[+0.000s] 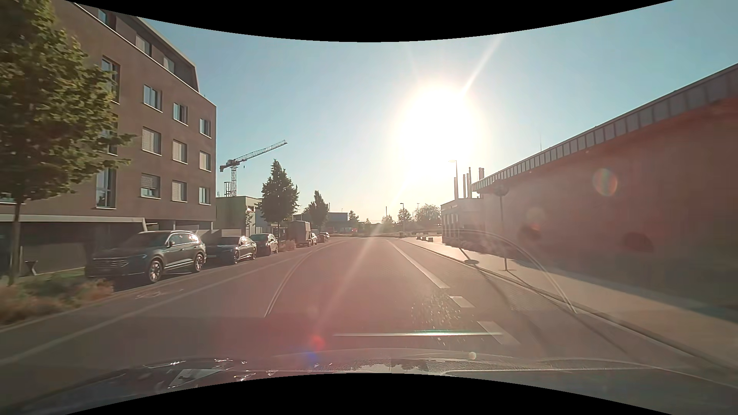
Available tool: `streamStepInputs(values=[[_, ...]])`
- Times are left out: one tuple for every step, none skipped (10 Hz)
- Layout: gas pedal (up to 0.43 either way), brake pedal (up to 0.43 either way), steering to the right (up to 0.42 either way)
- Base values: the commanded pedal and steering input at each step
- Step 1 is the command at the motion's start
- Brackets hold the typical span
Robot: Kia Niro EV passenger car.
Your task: Follow the waypoints while adhering to traffic rules and regulations
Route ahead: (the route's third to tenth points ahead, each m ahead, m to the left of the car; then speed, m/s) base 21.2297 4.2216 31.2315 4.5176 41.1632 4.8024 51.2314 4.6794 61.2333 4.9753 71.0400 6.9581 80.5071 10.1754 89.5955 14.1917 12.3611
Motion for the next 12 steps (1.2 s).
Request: streamStepInputs(values=[[0.067, 0.0, -0.004], [0.067, 0.0, -0.004], [0.067, 0.0, -0.004], [0.067, 0.0, -0.004], [0.047, 0.0, -0.003], [0.047, 0.0, -0.002], [0.047, 0.0, -0.001], [0.039, 0.0, 0.0], [0.039, 0.0, 0.0], [0.039, 0.0, 0.0], [0.039, 0.0, 0.0], [0.039, 0.0, 0.0]])
